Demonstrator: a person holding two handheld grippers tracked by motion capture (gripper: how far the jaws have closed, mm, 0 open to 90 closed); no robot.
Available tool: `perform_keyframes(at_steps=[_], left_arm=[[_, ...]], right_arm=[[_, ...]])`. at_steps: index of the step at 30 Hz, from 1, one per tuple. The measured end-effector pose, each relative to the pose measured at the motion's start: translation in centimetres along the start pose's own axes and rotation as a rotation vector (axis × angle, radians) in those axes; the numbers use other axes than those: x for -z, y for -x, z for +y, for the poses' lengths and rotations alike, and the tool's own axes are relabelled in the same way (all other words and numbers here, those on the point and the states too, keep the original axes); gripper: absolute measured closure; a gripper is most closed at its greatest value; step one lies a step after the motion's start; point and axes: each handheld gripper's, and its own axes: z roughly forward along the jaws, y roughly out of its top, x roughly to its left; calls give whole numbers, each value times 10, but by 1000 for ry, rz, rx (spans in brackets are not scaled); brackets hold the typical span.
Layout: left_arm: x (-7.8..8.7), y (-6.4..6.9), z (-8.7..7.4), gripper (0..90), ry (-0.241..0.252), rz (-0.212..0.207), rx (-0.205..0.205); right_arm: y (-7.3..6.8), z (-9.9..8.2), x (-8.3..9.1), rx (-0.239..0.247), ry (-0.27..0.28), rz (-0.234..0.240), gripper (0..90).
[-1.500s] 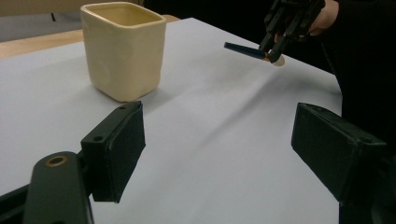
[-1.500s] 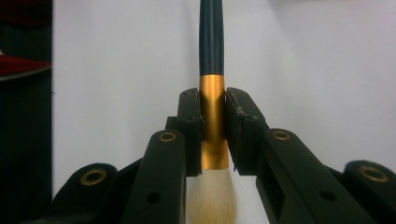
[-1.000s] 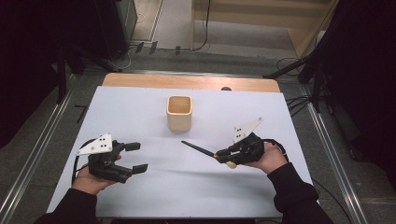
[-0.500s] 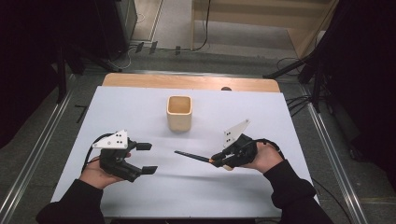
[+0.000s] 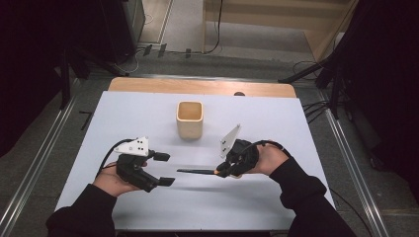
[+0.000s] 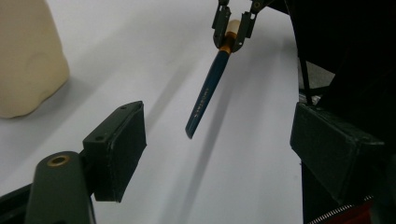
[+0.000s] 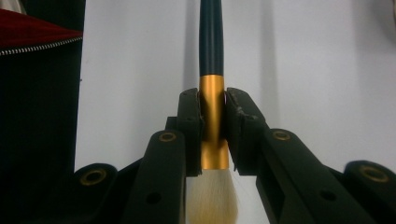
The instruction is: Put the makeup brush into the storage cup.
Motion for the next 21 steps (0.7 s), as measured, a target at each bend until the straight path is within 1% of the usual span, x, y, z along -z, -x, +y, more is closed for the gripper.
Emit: perform_keyframes(at_steps=[2,3,4,5,6,8,9,10,11,12,13,14,16,17,18,20,21], left_arm=[[-1,0,0,196,-8,-1,-2],[-4,0,1,196,-22,-6,-5],[-4,0,1,196,-22,-6,-5],[-7,-1,2,193,-31,-16,-10],[-8,-1,2,189,-37,-24,-15],[-9,0,3,185,-40,-22,-16],[-12,0,4,185,-51,-24,-14],[-14,0,5,187,-54,-29,-7],[-15,1,6,191,-60,-36,-12],[-17,1,7,192,-65,-35,-18],[-19,2,8,195,-77,-31,-24],[-20,2,9,199,-92,-30,-32],[-23,1,10,207,-102,-38,-35],[-25,1,11,213,-107,-38,-39],[-26,1,11,215,-109,-41,-37],[-27,1,12,228,-111,-42,-39],[-29,0,12,228,-120,-39,-41]], right_arm=[[0,2,-1,7,-10,1,778],[0,7,-2,21,-18,6,778],[0,7,-2,21,-18,6,778],[0,11,-3,26,-31,15,778],[0,13,-3,40,-32,9,778],[0,15,-3,38,-34,11,778],[-1,18,-3,56,-31,7,778],[-1,19,-4,64,-32,13,778],[-2,21,-4,63,-40,14,778],[-2,23,-4,81,-47,18,778],[-3,24,-5,90,-41,16,778],[-3,26,-6,87,-47,22,778],[-3,29,-6,93,-48,23,778],[-3,31,-6,96,-50,32,778],[-3,32,-6,100,-50,22,778],[-3,34,-7,102,-54,34,778],[-3,34,-7,102,-54,34,778]])
